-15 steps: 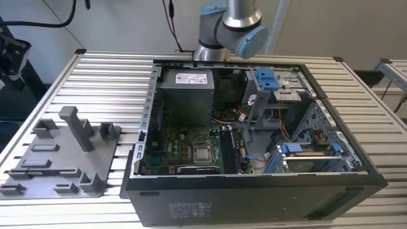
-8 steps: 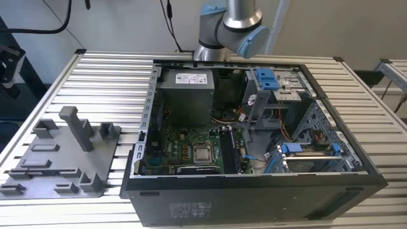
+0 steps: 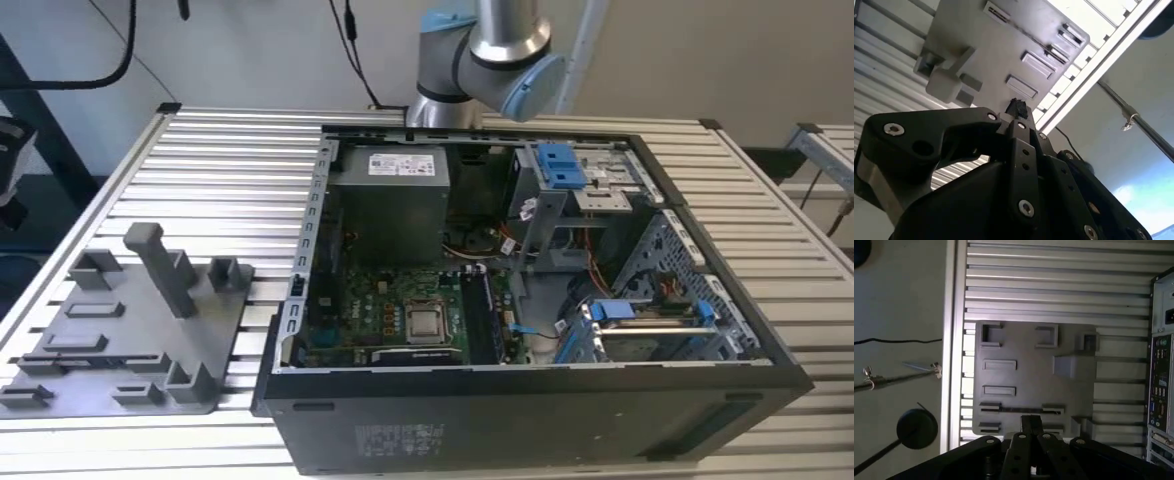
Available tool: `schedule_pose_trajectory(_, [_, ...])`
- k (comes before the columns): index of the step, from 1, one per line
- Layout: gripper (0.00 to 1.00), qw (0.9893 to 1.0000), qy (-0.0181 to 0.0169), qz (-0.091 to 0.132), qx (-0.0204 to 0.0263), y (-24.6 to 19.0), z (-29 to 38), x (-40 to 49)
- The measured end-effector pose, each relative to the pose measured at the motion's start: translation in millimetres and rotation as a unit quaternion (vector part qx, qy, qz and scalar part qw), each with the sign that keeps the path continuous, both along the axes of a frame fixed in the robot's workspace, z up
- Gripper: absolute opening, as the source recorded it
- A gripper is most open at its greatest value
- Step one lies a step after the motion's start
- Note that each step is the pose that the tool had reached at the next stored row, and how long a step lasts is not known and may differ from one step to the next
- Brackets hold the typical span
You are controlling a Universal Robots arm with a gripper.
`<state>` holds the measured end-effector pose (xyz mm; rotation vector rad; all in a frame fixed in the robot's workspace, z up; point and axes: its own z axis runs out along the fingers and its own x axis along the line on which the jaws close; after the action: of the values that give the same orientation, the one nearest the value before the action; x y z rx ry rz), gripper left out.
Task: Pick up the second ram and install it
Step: 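Reach for the second ram, then pick up the second ram and move it above second insertion slot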
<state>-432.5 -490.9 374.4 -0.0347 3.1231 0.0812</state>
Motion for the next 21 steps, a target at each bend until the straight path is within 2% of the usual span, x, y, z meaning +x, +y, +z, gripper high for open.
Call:
schedule_pose_trajectory(3, [0.11, 1.0000, 0.0000, 0.000, 0.0000, -5.9, -0.4, 0.6])
schedule_pose_trajectory(5, [0.11, 1.0000, 0.0001, 0.000, 0.0000, -7.9, -0.6, 0.8])
schedule_pose_trajectory(21, [0.11, 1.0000, 0.0005, 0.003, 0.0000, -8.0, -0.7, 0.8])
